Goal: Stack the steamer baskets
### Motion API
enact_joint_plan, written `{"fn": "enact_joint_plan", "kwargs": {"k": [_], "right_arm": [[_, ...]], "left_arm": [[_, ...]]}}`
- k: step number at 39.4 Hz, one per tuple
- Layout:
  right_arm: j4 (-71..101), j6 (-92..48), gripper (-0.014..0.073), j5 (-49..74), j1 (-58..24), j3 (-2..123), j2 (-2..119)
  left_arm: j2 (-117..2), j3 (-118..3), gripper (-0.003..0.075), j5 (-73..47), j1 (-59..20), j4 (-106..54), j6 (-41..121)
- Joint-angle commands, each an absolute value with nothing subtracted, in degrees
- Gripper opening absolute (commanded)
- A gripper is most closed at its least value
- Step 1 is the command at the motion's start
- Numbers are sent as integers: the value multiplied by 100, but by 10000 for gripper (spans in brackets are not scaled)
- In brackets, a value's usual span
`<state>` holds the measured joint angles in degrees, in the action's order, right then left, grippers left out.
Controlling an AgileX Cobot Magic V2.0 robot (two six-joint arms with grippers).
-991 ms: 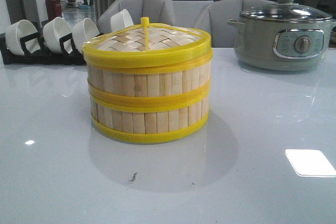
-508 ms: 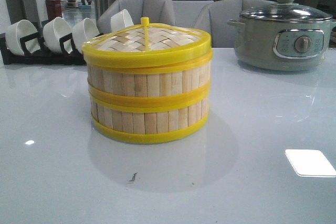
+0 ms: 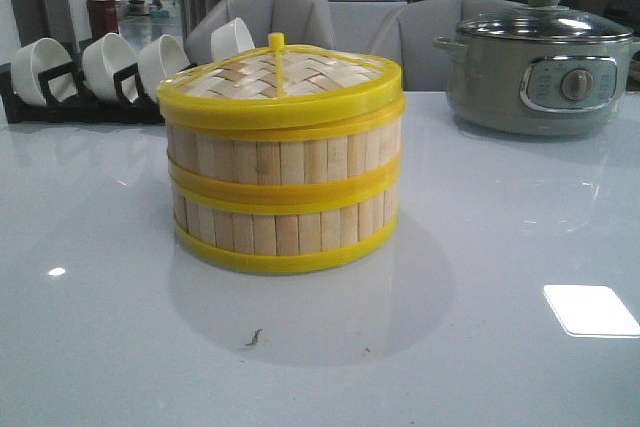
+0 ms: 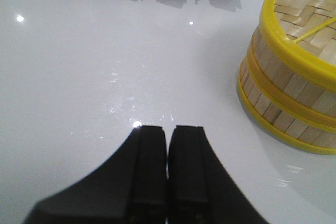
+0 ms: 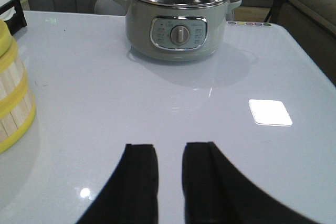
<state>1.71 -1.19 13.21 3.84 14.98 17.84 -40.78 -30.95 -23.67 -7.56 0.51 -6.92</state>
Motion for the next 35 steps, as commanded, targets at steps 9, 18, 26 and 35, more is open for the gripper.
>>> {"fn": "enact_joint_plan", "kwargs": {"k": [9, 18, 26, 35], "right_arm": [[111, -117, 37, 708, 422, 1653, 1755], [116, -117, 27, 692, 422, 1653, 1755], [116, -117, 27, 692, 417, 1653, 1755], [116, -117, 27, 692, 417, 1653, 1755]], "left_arm": [[-4044, -3264, 85, -1929, -794, 43, -698], [-4044, -3264, 85, -1929, -794, 43, -698], [-4044, -3264, 85, -1929, -794, 43, -698], [-4044, -3264, 85, -1929, -794, 43, -698]]}}
